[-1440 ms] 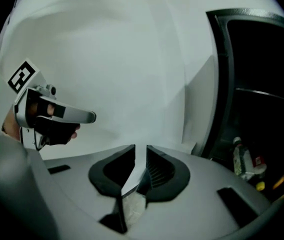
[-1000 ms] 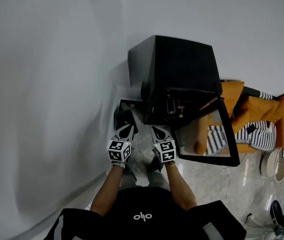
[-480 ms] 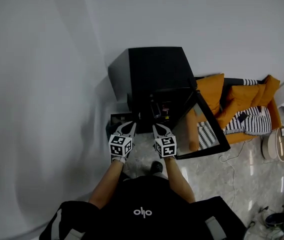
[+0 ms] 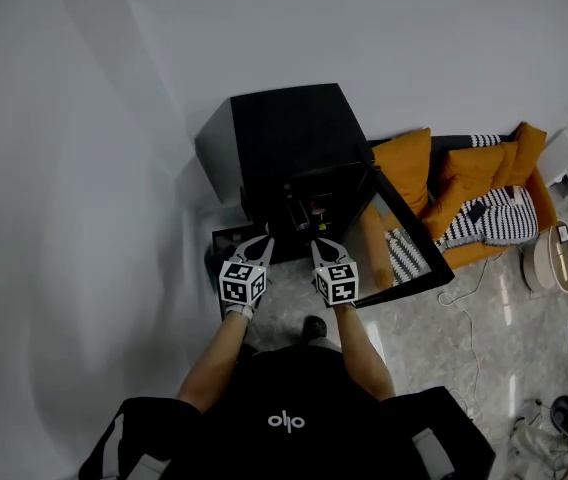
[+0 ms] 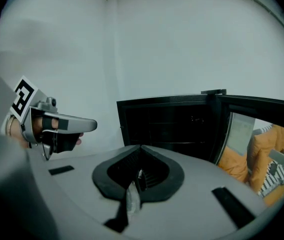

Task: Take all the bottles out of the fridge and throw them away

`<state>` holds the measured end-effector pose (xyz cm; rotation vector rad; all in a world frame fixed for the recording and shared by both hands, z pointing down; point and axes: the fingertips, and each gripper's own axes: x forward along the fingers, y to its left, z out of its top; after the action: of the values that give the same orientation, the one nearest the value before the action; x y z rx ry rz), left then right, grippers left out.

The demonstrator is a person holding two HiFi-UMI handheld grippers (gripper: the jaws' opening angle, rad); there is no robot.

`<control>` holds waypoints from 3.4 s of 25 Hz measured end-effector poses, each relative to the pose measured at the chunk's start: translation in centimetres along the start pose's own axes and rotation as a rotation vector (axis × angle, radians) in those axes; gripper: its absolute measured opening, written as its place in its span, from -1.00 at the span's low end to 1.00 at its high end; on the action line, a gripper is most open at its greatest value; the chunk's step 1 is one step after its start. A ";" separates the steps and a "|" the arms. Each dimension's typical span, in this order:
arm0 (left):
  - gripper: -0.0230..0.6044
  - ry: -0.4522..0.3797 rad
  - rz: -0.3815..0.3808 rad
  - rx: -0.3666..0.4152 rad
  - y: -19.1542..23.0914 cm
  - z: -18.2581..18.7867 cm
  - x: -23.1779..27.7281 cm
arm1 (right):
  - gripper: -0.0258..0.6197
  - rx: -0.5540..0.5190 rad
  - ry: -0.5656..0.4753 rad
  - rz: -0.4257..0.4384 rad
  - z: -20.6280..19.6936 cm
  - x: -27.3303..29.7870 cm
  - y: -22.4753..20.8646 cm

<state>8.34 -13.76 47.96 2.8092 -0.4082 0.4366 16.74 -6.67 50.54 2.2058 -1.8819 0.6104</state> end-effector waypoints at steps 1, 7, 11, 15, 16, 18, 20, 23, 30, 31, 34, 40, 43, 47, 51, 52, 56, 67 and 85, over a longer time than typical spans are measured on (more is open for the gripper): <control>-0.92 0.003 -0.007 0.000 -0.2 0.0 0.4 | -0.89 0.003 0.000 -0.007 -0.1 -0.2 -0.4; -0.93 0.022 -0.051 0.008 -2.1 -0.3 2.7 | -0.89 0.026 0.012 -0.047 -1.1 -1.2 -2.8; -0.92 0.024 -0.069 0.013 -2.3 -0.3 4.4 | -0.89 0.025 0.027 -0.053 -2.1 -0.2 -4.3; -0.93 0.048 -0.061 -0.005 -2.1 -1.3 5.3 | -0.89 0.008 0.061 -0.046 -3.4 1.1 -4.3; -0.93 0.053 -0.059 -0.006 -1.9 -1.4 5.6 | -0.89 0.001 0.063 -0.042 -3.5 1.8 -4.4; -0.92 0.068 -0.058 -0.002 -1.5 -1.7 6.6 | -0.89 -0.013 0.078 -0.039 -4.2 3.6 -4.8; -0.93 0.084 -0.056 0.006 -0.9 -2.4 7.5 | -0.89 -0.027 0.106 -0.041 -5.1 5.7 -5.3; -0.93 0.105 -0.048 0.007 0.1 -3.9 9.3 | -0.89 -0.028 0.125 -0.045 -6.6 9.4 -6.5; -0.92 0.125 -0.022 -0.042 3.1 -7.7 12.6 | -0.74 0.020 0.192 -0.037 -11.4 17.0 -8.7; -0.93 0.128 -0.017 -0.049 3.5 -8.2 13.0 | -0.63 0.024 0.198 -0.036 -12.1 17.9 -9.1; -0.93 0.138 0.001 -0.071 4.5 -9.7 14.3 | -0.37 0.018 0.229 -0.040 -14.3 20.6 -10.2; -0.93 0.149 0.042 -0.103 6.4 -12.4 16.7 | -0.15 0.023 0.278 -0.003 -17.8 25.1 -11.4; -0.93 0.152 0.064 -0.118 7.3 -13.5 17.5 | -0.09 0.010 0.281 0.026 -18.5 26.5 -11.1; -0.93 0.127 0.068 -0.113 8.1 -14.1 18.3 | -0.01 0.014 0.275 0.018 -20.1 28.3 -11.5; -0.93 0.091 0.060 -0.089 8.6 -15.1 18.4 | 0.07 -0.009 0.236 0.002 -20.6 29.3 -11.1; -0.92 0.080 0.057 -0.079 8.8 -15.5 18.5 | 0.08 -0.011 0.225 -0.006 -20.9 29.7 -11.1; -0.93 0.036 0.045 -0.036 9.6 -16.8 18.8 | 0.12 -0.008 0.177 -0.055 -22.9 31.6 -11.5; -0.93 -0.023 0.028 0.029 10.6 -20.1 17.2 | 0.04 0.011 0.098 -0.154 -25.5 31.5 -11.9; -0.93 0.045 0.013 -0.040 0.4 -5.1 2.5 | 0.04 0.031 0.254 -0.077 -13.7 6.3 -2.5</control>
<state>9.21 -13.21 53.55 2.7543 -0.4216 0.4885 17.26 -6.47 65.83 2.0930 -1.6635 0.8649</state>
